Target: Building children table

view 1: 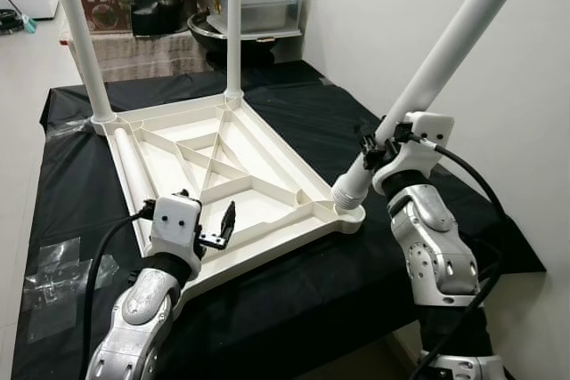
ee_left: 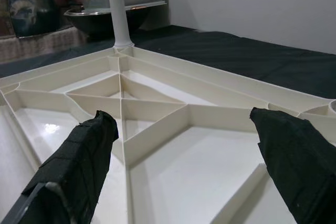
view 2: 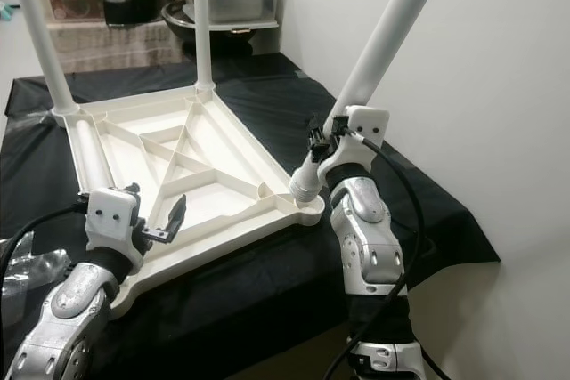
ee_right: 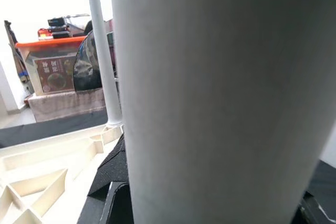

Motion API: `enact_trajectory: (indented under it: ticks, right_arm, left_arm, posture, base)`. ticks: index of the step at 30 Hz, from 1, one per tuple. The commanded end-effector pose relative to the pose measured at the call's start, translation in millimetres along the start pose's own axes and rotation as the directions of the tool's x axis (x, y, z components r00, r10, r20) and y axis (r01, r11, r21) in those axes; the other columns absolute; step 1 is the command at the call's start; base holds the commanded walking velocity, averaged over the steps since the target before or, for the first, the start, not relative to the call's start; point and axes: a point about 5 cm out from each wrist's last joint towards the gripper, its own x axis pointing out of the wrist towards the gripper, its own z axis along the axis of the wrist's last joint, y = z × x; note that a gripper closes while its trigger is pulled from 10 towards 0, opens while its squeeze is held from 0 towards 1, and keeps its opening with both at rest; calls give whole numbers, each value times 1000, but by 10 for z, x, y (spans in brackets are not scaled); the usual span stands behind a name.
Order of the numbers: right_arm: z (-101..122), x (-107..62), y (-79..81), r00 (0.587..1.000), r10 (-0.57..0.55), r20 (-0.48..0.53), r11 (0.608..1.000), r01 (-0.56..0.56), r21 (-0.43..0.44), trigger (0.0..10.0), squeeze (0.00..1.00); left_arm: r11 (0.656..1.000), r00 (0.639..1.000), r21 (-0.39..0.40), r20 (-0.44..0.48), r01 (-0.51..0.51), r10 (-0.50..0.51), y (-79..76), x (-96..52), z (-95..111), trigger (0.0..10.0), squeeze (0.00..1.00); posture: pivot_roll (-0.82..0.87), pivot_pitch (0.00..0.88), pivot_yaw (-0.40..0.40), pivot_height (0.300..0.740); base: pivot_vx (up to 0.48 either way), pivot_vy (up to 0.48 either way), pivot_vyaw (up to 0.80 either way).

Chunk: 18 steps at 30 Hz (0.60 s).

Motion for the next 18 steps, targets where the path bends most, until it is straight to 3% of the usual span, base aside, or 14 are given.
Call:
enact_trajectory:
  ticks: [1,9,18]
  right_arm:
    - [37,9,10,999,-7,32,1000,7,-6,10000,0]
    - [36,11,21,999,-5,37,1000,5,-7,10000,0]
    - [32,15,21,999,-6,38,1000,6,-7,10000,0]
  left_arm:
    - [1000,1000,2,8,12,-12,-16,20,4,10000,0]
    - [1000,1000,3,13,27,-27,-37,28,13,10000,0]
    - [999,999,-5,35,40,-40,-71,16,37,10000,0]
  posture:
    - [-2,0,-66,740]
    - [-3,0,-67,740]
    - [-3,0,-71,740]
  base:
    - [454,0,0]
    - [445,0,0]
    - [0,0,0]
